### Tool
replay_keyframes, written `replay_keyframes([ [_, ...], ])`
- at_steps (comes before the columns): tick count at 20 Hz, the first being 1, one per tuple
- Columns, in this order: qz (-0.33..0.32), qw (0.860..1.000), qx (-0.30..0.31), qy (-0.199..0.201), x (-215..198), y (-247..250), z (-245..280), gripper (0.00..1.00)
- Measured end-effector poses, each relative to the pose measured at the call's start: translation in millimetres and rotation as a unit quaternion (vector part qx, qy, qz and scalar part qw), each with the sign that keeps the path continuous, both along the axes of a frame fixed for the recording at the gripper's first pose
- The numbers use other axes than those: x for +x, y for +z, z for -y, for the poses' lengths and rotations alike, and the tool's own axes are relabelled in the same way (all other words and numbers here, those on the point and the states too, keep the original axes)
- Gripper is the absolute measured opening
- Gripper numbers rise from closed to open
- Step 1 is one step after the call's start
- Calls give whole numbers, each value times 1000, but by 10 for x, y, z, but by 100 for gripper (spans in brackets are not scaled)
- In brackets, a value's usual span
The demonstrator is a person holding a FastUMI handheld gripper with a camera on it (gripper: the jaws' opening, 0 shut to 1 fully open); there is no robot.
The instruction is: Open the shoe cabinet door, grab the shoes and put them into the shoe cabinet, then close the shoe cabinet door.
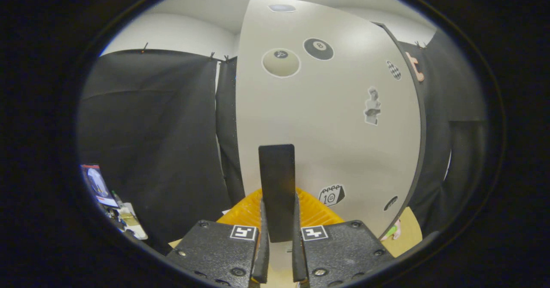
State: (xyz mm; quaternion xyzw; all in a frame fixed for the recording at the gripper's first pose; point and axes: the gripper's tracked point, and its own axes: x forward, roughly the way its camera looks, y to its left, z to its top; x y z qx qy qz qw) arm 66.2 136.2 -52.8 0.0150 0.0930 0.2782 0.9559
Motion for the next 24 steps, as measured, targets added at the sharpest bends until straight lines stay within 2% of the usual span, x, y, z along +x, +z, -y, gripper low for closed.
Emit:
replay_keyframes([
  [7, 5, 1000, 8, 29, -100, 10, 178, 24],
  [13, 8, 1000, -1, 16, -165, 23, 359, 24],
  [18, 14, 1000, -1, -9, -185, 31, 542, 23],
  [24, 28, 998, -5, -64, -132, 47, 808, 21],
])
